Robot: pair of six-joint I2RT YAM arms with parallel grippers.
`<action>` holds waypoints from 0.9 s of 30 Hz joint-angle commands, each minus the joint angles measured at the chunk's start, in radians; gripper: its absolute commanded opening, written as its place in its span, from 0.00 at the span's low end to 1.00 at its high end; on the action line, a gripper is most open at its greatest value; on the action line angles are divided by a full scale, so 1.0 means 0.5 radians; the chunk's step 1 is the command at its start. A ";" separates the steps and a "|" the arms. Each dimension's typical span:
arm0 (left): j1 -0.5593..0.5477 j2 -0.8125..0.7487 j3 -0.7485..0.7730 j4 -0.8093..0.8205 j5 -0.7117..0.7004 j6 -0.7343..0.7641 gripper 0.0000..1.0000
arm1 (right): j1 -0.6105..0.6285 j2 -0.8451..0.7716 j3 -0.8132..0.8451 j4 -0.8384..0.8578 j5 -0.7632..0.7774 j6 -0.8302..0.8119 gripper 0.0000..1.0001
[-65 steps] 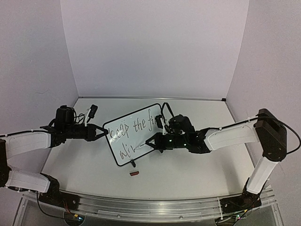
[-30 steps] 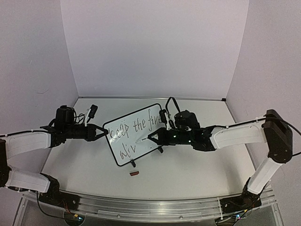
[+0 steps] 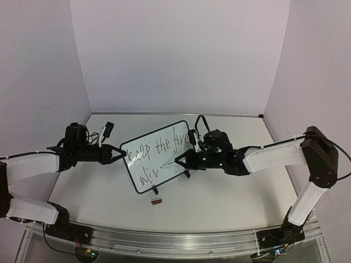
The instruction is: Write a sentence on the whiteboard
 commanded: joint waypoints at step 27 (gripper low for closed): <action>0.016 0.007 0.069 -0.015 -0.129 0.104 0.00 | -0.030 0.052 0.114 0.054 -0.077 -0.016 0.00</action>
